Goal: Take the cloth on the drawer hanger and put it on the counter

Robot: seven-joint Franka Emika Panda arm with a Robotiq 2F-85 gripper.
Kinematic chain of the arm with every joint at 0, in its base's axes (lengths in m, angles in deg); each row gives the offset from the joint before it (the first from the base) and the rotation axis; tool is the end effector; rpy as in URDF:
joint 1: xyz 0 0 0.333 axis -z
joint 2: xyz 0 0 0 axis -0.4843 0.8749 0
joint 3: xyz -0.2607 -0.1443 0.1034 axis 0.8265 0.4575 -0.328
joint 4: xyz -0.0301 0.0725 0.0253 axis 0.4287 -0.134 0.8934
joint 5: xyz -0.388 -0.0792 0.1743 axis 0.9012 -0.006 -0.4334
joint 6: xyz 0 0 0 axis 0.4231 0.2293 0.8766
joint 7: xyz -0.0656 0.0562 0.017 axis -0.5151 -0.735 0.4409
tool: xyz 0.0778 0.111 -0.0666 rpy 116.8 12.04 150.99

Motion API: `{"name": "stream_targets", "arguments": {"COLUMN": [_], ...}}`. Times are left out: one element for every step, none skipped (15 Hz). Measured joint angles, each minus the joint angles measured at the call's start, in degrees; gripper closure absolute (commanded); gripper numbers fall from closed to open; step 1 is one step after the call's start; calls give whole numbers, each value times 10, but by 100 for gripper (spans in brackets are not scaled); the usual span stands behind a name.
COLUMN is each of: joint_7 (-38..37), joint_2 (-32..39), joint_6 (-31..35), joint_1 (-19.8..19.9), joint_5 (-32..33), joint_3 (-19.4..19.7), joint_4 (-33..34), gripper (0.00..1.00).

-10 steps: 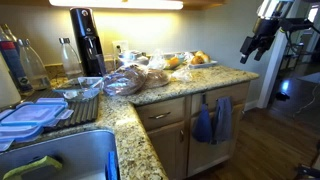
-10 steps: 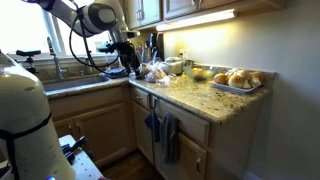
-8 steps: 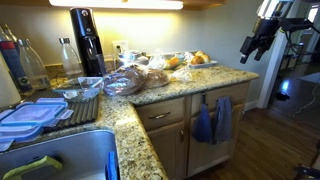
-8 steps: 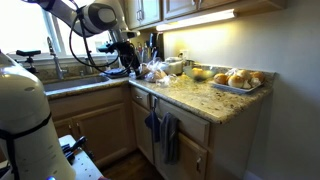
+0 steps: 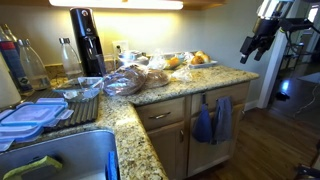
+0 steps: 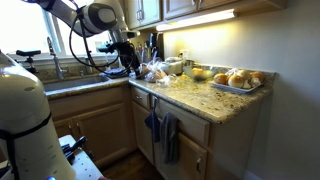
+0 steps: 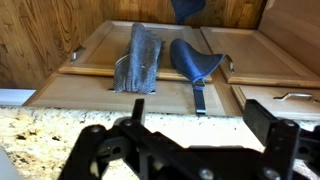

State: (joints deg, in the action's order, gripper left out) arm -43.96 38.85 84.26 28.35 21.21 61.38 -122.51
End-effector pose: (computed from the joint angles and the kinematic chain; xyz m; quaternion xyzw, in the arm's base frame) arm 0.4349 0.0725 0.3896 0.9878 -0.0731 0.1369 0.0144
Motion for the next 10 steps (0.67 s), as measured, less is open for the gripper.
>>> {"name": "stream_targets", "arguments": {"joint_7": [0,0,0,0,0,0,0,0,0,0], "joint_2": [1,3,9,18,30,43,58,75,91,107], "joint_6": [0,4,15,32,55,80,104,126,144,158], "joint_1": [0,0,1,1,1,1,2,2,2,2], "joint_5": [0,0,0,0,0,0,0,0,0,0], "joint_3": [1,2,5,8,10,11,12,13,13,14], "joint_4": [0,0,-1,-3,-6,-9,-13,-15,-17,-17], "gripper": [0,0,0,0,0,0,0,0,0,0]}}
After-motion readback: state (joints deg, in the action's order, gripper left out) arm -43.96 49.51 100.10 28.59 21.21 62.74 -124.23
